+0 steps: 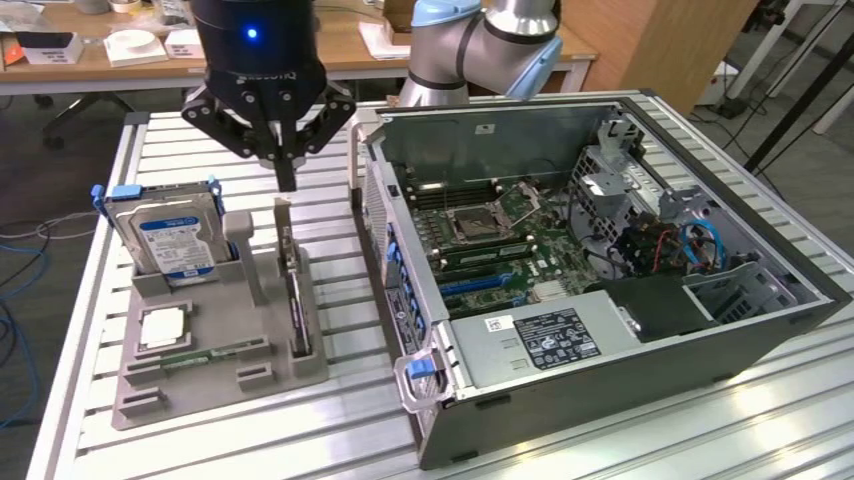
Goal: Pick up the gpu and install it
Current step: 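Reach for the gpu, then pick up the gpu and move the gpu toward the slot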
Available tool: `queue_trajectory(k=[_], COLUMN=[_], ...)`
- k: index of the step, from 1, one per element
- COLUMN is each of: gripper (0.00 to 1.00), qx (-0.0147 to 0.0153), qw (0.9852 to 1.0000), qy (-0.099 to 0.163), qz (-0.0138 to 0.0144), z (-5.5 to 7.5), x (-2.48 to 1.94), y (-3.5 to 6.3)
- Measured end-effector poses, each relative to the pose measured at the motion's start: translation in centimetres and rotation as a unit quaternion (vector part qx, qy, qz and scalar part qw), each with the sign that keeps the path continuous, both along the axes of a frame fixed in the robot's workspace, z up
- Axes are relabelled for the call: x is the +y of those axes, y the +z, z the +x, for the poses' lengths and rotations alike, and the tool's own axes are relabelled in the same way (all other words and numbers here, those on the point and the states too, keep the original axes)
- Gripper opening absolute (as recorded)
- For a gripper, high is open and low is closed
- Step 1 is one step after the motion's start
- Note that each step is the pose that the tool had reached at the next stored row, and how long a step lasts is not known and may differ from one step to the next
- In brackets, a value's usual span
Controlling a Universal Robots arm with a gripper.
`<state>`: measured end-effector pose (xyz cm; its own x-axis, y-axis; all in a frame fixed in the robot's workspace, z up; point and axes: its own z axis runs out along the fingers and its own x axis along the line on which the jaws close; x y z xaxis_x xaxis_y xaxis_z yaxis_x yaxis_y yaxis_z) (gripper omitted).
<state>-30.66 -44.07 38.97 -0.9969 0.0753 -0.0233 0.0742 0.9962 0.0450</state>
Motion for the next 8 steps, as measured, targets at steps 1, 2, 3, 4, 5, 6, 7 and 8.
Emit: queue_trajectory(k=[1, 2, 3, 4, 5, 6, 7, 8], gripper=[0.11, 0.11, 0.11, 0.11, 0.11, 0.11, 0.11, 0.11], qx=[0.0, 0.0, 0.0, 0.0, 0.0, 0.0, 0.0, 0.0], qw=[1.0, 1.0, 1.0, 1.0, 1.0, 1.0, 1.0, 1.0], qy=[0.0, 0.0, 0.0, 0.0, 0.0, 0.0, 0.0, 0.0], qz=[0.0, 0.0, 0.0, 0.0, 0.0, 0.0, 0.0, 0.0], z=[-0.06, -0.11, -0.12, -0.12, -0.12, -0.13, -0.13, -0.14], x=[-0.01, -0.01, -0.01, -0.01, 0.0, -0.01, -0.01, -0.01], y=[0.0, 0.0, -0.01, 0.0, 0.0, 0.0, 0.0, -0.01])
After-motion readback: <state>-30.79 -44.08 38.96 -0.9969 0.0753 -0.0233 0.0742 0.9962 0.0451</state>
